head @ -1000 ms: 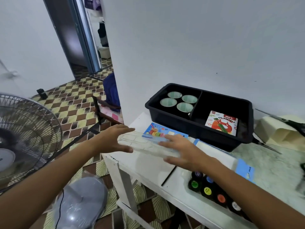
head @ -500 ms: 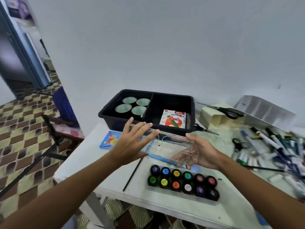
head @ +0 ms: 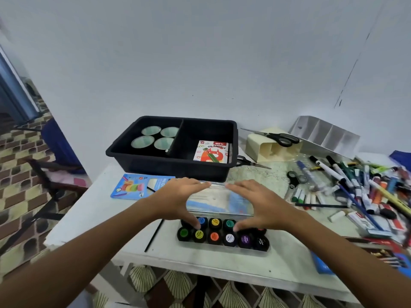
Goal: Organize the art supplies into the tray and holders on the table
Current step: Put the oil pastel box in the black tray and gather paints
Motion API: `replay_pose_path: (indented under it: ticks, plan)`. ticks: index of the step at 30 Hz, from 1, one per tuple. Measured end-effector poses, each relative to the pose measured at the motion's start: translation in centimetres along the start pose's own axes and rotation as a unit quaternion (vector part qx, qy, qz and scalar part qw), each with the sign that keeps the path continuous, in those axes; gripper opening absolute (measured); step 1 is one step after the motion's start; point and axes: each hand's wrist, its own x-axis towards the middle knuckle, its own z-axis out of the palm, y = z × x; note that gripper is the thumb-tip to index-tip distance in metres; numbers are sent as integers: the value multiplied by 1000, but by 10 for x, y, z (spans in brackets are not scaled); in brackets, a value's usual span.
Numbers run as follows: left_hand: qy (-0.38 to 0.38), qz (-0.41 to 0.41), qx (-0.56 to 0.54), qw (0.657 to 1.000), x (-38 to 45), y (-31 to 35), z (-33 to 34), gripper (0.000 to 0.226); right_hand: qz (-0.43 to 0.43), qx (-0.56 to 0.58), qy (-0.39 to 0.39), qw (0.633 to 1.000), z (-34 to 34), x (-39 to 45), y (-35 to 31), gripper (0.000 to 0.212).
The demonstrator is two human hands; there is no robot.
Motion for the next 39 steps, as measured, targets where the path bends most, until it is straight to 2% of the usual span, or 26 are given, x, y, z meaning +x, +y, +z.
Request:
replay_pose_path:
  ticks: [3, 7, 15, 21, 29, 39]
  plan:
    - [-30, -10, -15, 999, -1, 8, 8, 110, -6, -1, -11, 1000, 8, -10, 3, 94]
    - [-49, -22, -28, 998, -8, 16, 28, 107, -10, 8, -28, 1000, 24, -26, 6, 89]
    - [-30, -14, -14, 999, -19, 23, 61, 102, 2, 49, -26, 998, 50, -42, 10, 83]
    - [38, 0, -26, 999, -27, 23, 75, 97, 0, 68, 14, 998, 60, -47, 12, 82]
    - [83, 9, -63, 994, -27, 27, 81, 86, 11, 107, 69, 992, 70, -53, 14, 76]
    - [128, 8, -90, 988, -27, 28, 84, 79, 2, 100, 159, 982, 82, -55, 9, 67]
